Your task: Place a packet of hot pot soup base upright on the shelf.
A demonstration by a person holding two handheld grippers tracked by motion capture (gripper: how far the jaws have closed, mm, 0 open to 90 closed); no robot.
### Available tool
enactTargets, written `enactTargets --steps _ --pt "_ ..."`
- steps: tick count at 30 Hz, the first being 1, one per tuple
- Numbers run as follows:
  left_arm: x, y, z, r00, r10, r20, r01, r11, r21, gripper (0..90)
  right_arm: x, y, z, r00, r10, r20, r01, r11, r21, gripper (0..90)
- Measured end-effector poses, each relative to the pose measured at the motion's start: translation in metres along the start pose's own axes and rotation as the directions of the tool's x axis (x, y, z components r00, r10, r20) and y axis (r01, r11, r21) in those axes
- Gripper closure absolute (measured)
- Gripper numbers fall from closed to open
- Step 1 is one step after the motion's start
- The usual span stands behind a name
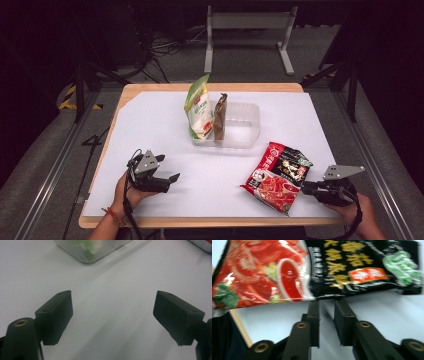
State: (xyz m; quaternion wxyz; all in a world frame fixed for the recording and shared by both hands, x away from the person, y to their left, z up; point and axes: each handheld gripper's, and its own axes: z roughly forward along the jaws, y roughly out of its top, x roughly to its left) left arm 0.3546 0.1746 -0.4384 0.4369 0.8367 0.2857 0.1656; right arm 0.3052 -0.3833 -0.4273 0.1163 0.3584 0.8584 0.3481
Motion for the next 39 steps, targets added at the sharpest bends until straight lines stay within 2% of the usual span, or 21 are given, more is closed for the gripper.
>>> enactTargets --steps 4,6,7,9,11,15,17,18,20,22,24,25,27,28,29,30,32,34,35,36,39 --pt "0.000 0.000 -0.001 1.0000 0.001 -0.003 -0.001 1.0000 -0.001 16.9 -0.006 0.000 -0.003 0.9976 0.030 0.062 -0.030 0.999 -0.015 64.8" --pt "0.001 0.000 -0.001 1.0000 0.006 -0.004 -0.006 1.0000 -0.004 16.8 -0.011 -0.001 -0.008 0.9947 0.071 0.074 -0.066 0.995 -0.069 62.5" --pt "0.001 0.000 -0.001 1.0000 0.005 -0.005 -0.005 1.0000 -0.004 16.8 -0.013 -0.001 -0.010 0.9923 0.094 0.081 -0.086 0.992 -0.093 57.0" --pt "0.001 0.000 -0.001 1.0000 0.005 -0.007 -0.005 1.0000 -0.006 16.4 -0.018 0.000 -0.012 0.9846 0.131 0.115 -0.116 0.985 -0.131 53.1" --pt "0.000 0.000 -0.001 1.0000 0.003 -0.008 -0.003 1.0000 -0.005 16.4 -0.022 0.001 -0.011 0.9827 0.149 0.109 -0.129 0.976 -0.173 50.2" --pt "-0.002 0.001 0.000 0.9999 0.006 -0.008 -0.006 1.0000 0.000 16.2 -0.033 0.013 -0.004 0.9693 0.223 0.104 -0.196 0.956 -0.220 42.6" --pt "-0.002 0.001 0.000 1.0000 0.009 -0.004 -0.009 1.0000 0.000 16.2 -0.036 0.017 0.002 0.9612 0.264 0.081 -0.240 0.944 -0.228 39.0" --pt "-0.002 0.000 0.000 1.0000 0.008 -0.005 -0.008 1.0000 0.001 16.2 -0.037 0.018 0.005 0.9579 0.274 0.085 -0.250 0.942 -0.225 36.7" --pt "-0.002 0.001 0.000 0.9999 0.009 -0.006 -0.009 1.0000 0.002 16.2 -0.042 0.024 0.011 0.9571 0.265 0.118 -0.238 0.950 -0.202 33.5" --pt "-0.002 0.001 0.000 1.0000 0.008 -0.003 -0.008 1.0000 0.000 16.2 -0.055 0.026 0.016 0.9392 0.336 0.069 -0.315 0.924 -0.216 32.3" --pt "-0.003 0.001 0.001 0.9999 0.014 0.000 -0.014 0.9999 0.003 16.2 -0.063 0.027 0.022 0.9200 0.388 0.057 -0.368 0.905 -0.216 29.4" --pt "-0.003 0.001 0.001 0.9999 0.014 0.000 -0.014 0.9999 0.003 16.2 -0.063 0.027 0.022 0.9200 0.388 0.057 -0.368 0.905 -0.216 29.4" --pt "-0.003 0.001 0.003 0.9998 0.018 -0.002 -0.018 0.9997 0.014 16.2 -0.069 0.028 0.029 0.8991 0.435 0.051 -0.419 0.889 -0.185 27.8" --pt "-0.003 0.001 0.004 0.9998 0.018 0.003 -0.018 0.9997 0.018 16.2 -0.071 0.028 0.029 0.8924 0.450 0.036 -0.435 0.879 -0.194 28.0" --pt "-0.003 0.001 0.004 0.9998 0.018 0.003 -0.018 0.9997 0.018 16.2 -0.071 0.028 0.029 0.8924 0.450 0.036 -0.435 0.879 -0.194 28.0" --pt "-0.004 0.001 0.005 0.9997 0.023 0.001 -0.023 0.9995 0.020 16.2 -0.074 0.029 0.032 0.8617 0.505 -0.045 -0.504 0.841 -0.196 27.7" --pt "-0.005 0.002 0.005 0.9996 0.028 0.005 -0.028 0.9994 0.022 16.2 -0.075 0.030 0.034 0.8570 0.513 -0.049 -0.513 0.840 -0.174 27.8" --pt "-0.005 0.002 0.006 0.9996 0.029 0.007 -0.029 0.9993 0.024 16.2 -0.074 0.031 0.037 0.8550 0.516 -0.053 -0.517 0.839 -0.170 32.9" --pt "-0.006 0.002 0.006 0.9995 0.032 0.009 -0.032 0.9992 0.025 16.2 -0.075 0.032 0.039 0.8492 0.523 -0.072 -0.528 0.834 -0.161 32.3" --pt "-0.006 0.002 0.007 0.9994 0.033 0.009 -0.034 0.9991 0.025 16.2 -0.074 0.033 0.040 0.8483 0.524 -0.076 -0.529 0.834 -0.159 34.9" --pt "-0.005 0.002 0.008 0.9993 0.035 0.012 -0.035 0.9989 0.032 16.2 -0.070 0.038 0.045 0.8680 0.489 -0.086 -0.496 0.857 -0.136 41.1"
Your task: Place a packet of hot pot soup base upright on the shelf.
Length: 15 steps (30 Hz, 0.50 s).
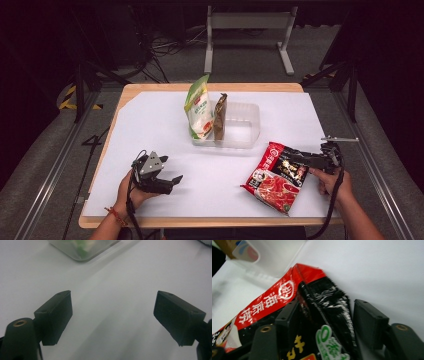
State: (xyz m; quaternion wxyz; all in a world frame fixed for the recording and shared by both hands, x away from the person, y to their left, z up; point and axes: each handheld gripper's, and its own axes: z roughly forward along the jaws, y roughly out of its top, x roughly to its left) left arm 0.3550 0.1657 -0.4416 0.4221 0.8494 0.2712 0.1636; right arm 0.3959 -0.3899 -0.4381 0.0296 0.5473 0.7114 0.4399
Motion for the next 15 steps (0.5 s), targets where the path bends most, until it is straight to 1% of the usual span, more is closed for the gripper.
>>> enactTargets --steps 1,2,3,5,6,7,9,10,11,12,13,15 --pt "-0.0001 0.0000 0.0005 1.0000 -0.001 0.000 0.001 1.0000 0.002 16.2 0.0022 0.0003 0.0019 0.9999 -0.010 -0.003 0.010 1.000 0.010 43.0" --pt "-0.0001 0.0000 0.0008 1.0000 0.000 0.000 0.000 1.0000 0.002 16.2 0.0038 0.0007 0.0040 0.9998 -0.017 -0.002 0.017 1.000 0.016 46.7" --pt "-0.0005 0.0001 0.0011 1.0000 0.002 0.001 -0.002 1.0000 0.005 16.3 0.0046 0.0013 0.0046 0.9997 -0.022 0.007 0.022 1.000 0.020 49.6" --pt "-0.0006 0.0001 0.0012 1.0000 0.004 0.001 -0.004 1.0000 0.006 16.2 0.0038 0.0012 0.0058 0.9998 -0.018 -0.003 0.018 1.000 0.021 56.8" --pt "-0.0008 0.0000 0.0015 1.0000 0.007 0.000 -0.007 0.9999 0.007 16.2 0.0038 0.0012 0.0058 0.9998 -0.018 -0.003 0.018 1.000 0.021 56.8" --pt "-0.0009 0.0000 0.0017 1.0000 0.008 0.000 -0.008 0.9999 0.011 16.2 0.0025 0.0007 0.0057 0.9997 -0.007 -0.025 0.008 1.000 0.028 59.0" --pt "-0.0006 -0.0002 0.0024 1.0000 0.008 -0.001 -0.008 0.9999 0.015 16.2 0.0025 0.0002 0.0058 0.9994 -0.004 -0.033 0.005 1.000 0.029 63.2" --pt "-0.0005 -0.0003 0.0025 1.0000 0.008 -0.001 -0.008 0.9998 0.017 16.2 0.0024 0.0002 0.0050 0.9993 -0.008 -0.038 0.009 1.000 0.023 67.2" --pt "-0.0006 -0.0004 0.0024 0.9999 0.010 -0.002 -0.010 0.9998 0.018 16.2 0.0021 -0.0003 0.0031 0.9988 -0.006 -0.048 0.006 1.000 0.003 74.7" --pt "-0.0007 -0.0004 0.0021 0.9999 0.010 -0.003 -0.010 0.9998 0.018 16.2 0.0010 -0.0011 0.0002 0.9972 -0.007 -0.074 0.006 1.000 -0.017 79.4" --pt "-0.0007 -0.0004 0.0021 0.9999 0.010 -0.003 -0.010 0.9998 0.018 16.2 0.0010 -0.0011 0.0002 0.9972 -0.007 -0.074 0.006 1.000 -0.017 79.4" --pt "-0.0006 -0.0006 0.0013 1.0000 0.007 -0.007 -0.007 0.9999 0.015 16.2 0.0008 -0.0028 -0.0037 0.9931 -0.020 -0.115 0.017 1.000 -0.025 85.6"
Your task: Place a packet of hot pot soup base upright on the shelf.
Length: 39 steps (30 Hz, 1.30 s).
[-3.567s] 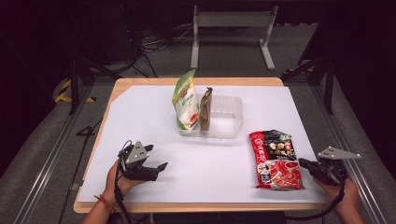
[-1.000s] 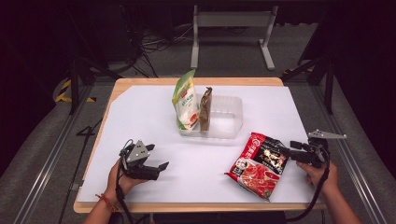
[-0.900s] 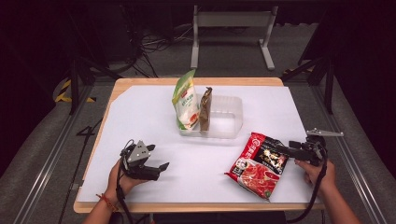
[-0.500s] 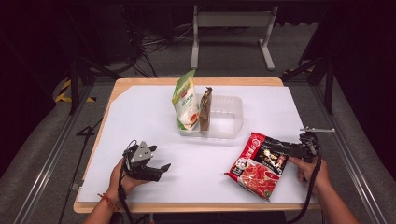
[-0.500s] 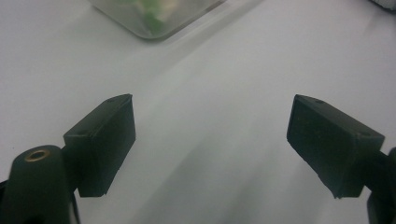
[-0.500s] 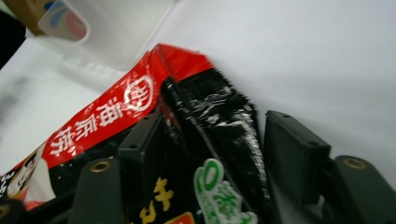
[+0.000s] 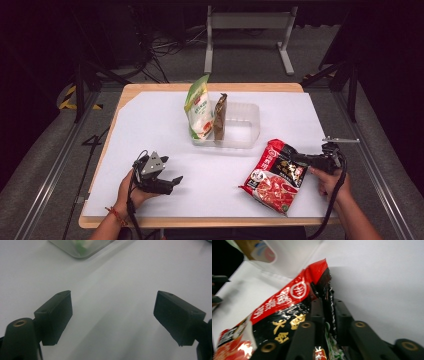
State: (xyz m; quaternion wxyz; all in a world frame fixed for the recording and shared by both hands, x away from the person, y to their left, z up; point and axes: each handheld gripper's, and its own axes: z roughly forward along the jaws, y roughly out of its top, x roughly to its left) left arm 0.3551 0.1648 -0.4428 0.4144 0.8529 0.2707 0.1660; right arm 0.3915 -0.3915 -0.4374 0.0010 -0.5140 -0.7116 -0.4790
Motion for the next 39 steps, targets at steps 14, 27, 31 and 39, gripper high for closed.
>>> enactTargets --steps 14,27,31,39 --pt "0.006 -0.003 -0.004 0.9997 -0.024 -0.011 0.024 0.9995 -0.019 16.3 0.015 0.002 -0.018 0.9917 -0.118 -0.051 0.114 0.990 -0.083 87.5" --pt "0.009 -0.007 -0.005 0.9994 -0.034 -0.004 0.034 0.9992 -0.021 16.3 0.043 0.011 -0.036 0.9758 -0.186 -0.116 0.166 0.973 -0.160 87.6" --pt "0.009 -0.006 -0.005 0.9995 -0.031 -0.008 0.030 0.9994 -0.019 16.3 0.049 0.011 -0.038 0.9730 -0.195 -0.123 0.172 0.969 -0.178 88.0" --pt "0.008 -0.006 -0.003 0.9995 -0.029 -0.012 0.029 0.9995 -0.010 16.3 0.067 0.015 -0.049 0.9608 -0.242 -0.136 0.208 0.953 -0.222 88.5"
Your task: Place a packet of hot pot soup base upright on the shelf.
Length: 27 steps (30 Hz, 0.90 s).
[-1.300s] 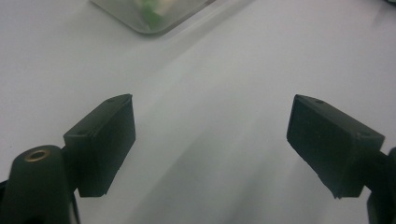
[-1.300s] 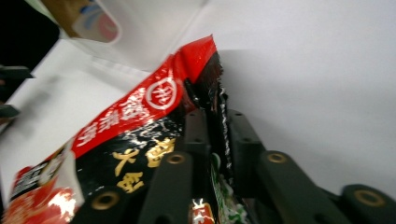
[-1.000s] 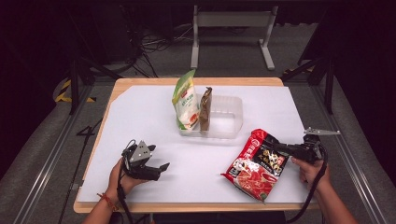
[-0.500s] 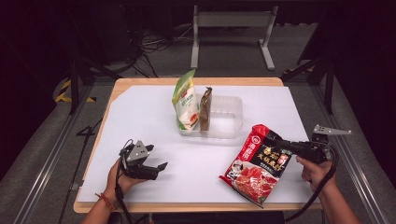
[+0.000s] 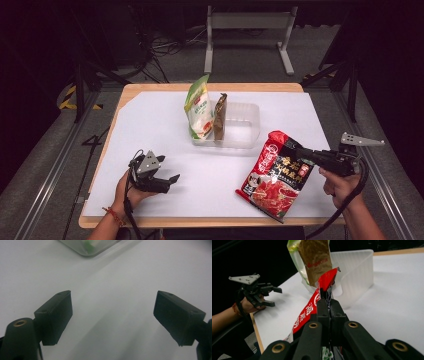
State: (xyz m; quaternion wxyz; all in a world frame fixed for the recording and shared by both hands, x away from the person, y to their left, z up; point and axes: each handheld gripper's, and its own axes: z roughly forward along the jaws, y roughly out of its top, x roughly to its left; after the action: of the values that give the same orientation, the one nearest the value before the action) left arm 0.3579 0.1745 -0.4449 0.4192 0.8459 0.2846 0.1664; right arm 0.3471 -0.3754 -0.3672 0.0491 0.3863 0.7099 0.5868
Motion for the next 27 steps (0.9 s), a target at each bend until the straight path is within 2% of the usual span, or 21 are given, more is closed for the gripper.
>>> enactTargets --steps 6,12,27 --pt "-0.001 0.001 -0.003 1.0000 -0.001 -0.006 0.001 0.9998 -0.021 16.3 0.015 0.008 -0.004 0.9989 -0.047 -0.001 0.047 0.998 -0.030 88.6" --pt "-0.005 0.002 -0.002 0.9999 0.011 -0.011 -0.012 0.9999 -0.005 16.2 0.033 0.018 -0.009 0.9951 -0.099 0.002 0.099 0.994 -0.046 88.7" --pt "-0.003 0.002 -0.002 1.0000 0.001 -0.004 -0.001 0.9999 -0.013 16.2 0.058 0.046 -0.014 0.9797 -0.191 0.063 0.193 0.981 -0.032 88.9"
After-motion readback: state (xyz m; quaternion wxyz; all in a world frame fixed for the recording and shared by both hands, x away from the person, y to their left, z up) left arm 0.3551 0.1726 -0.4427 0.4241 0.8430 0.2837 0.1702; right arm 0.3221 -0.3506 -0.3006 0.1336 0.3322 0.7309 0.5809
